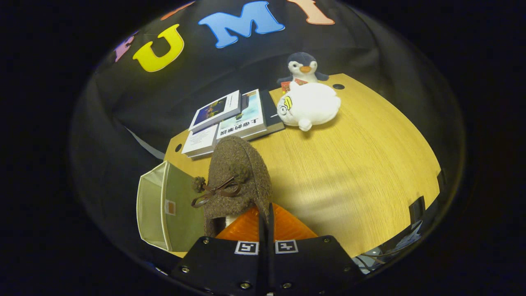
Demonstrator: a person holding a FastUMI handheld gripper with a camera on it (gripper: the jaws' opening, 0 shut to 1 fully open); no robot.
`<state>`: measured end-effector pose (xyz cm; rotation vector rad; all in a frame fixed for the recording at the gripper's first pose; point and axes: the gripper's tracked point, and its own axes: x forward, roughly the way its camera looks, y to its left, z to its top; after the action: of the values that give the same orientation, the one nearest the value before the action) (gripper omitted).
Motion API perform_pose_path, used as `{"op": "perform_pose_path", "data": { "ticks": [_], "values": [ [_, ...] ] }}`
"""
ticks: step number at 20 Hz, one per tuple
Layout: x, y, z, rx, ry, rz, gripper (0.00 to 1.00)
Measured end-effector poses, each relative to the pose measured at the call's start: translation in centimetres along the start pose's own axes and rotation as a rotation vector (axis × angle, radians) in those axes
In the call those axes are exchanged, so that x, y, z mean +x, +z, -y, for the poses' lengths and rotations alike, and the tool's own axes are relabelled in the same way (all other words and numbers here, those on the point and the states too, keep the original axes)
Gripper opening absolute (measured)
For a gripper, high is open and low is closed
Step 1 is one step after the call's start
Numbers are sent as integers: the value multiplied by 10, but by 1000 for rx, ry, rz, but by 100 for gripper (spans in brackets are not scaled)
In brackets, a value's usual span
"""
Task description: Open the storage box then place both shoes into the box .Put the left shoe in first, then the right shoe, with the right side of both shoes facing outward in a uniform manner.
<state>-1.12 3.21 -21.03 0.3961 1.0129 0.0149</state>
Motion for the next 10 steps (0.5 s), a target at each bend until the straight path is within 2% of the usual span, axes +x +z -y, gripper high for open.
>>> {"op": "perform_pose_path", "data": {
  "ticks": [10],
  "values": [
    [-4, 5, -97, -63, 110, 10, 1]
  ]
}}
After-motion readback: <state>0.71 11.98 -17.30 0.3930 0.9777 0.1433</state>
